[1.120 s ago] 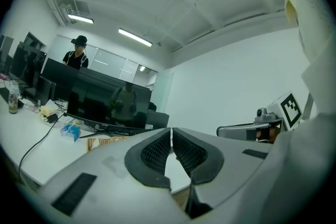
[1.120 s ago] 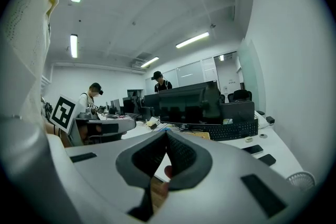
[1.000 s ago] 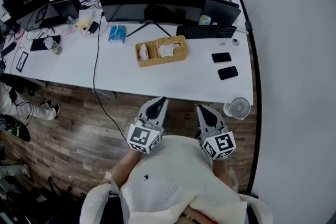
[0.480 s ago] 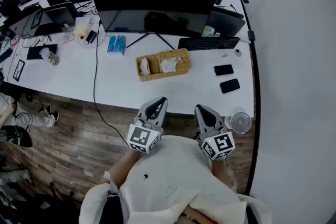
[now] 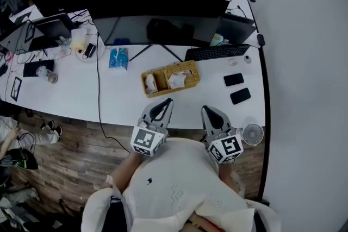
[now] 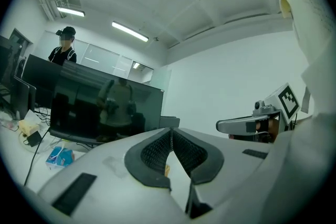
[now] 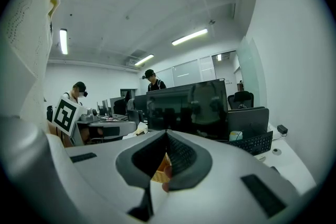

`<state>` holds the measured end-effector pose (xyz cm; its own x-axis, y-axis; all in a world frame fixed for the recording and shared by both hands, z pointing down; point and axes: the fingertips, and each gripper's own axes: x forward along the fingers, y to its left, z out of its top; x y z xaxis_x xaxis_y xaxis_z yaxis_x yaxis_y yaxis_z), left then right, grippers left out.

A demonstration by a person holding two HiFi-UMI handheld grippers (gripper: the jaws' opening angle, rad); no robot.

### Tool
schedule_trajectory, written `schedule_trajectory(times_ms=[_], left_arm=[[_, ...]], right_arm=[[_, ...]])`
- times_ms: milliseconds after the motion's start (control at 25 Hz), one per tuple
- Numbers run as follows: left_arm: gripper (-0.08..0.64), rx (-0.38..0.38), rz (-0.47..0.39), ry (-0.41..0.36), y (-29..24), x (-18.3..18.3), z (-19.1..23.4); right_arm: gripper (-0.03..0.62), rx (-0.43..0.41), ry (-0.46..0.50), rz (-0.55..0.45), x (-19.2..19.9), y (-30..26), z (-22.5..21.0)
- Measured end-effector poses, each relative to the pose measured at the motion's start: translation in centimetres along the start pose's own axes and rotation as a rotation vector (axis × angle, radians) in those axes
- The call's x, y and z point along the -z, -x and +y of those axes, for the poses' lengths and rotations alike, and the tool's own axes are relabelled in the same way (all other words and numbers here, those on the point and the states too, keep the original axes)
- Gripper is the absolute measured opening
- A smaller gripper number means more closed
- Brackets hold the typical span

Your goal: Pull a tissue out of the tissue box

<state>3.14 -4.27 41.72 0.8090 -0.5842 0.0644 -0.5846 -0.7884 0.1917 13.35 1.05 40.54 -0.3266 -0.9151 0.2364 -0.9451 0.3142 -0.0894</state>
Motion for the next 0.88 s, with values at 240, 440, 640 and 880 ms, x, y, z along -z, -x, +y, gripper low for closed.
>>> schedule_trajectory(times_ms=[240,440,640,880], left_arm=[[0.023,0.021,0.016,-0.006,-1.6,-0.1,3.2],[0.022,0.031,0.029,0.001,-2.3,0.1,5.6],[0.023,0.042,0.038,0.013,-2.8,0.4,7.2],[0.023,0.058,0.048,0.044,-3.3,1.1,8.2]], right_arm=[[0.002,0.028,0.006,0.007,-0.5,-3.6,-0.4],[0.002,0.023,0.004,0.017,-0.6,-6.1,0.0],[0.002,0.017,0.005,0.023,-0.6,-7.8,0.5],[0.002,0.023,0.001,0.048,-0.8,-9.2,0.7]])
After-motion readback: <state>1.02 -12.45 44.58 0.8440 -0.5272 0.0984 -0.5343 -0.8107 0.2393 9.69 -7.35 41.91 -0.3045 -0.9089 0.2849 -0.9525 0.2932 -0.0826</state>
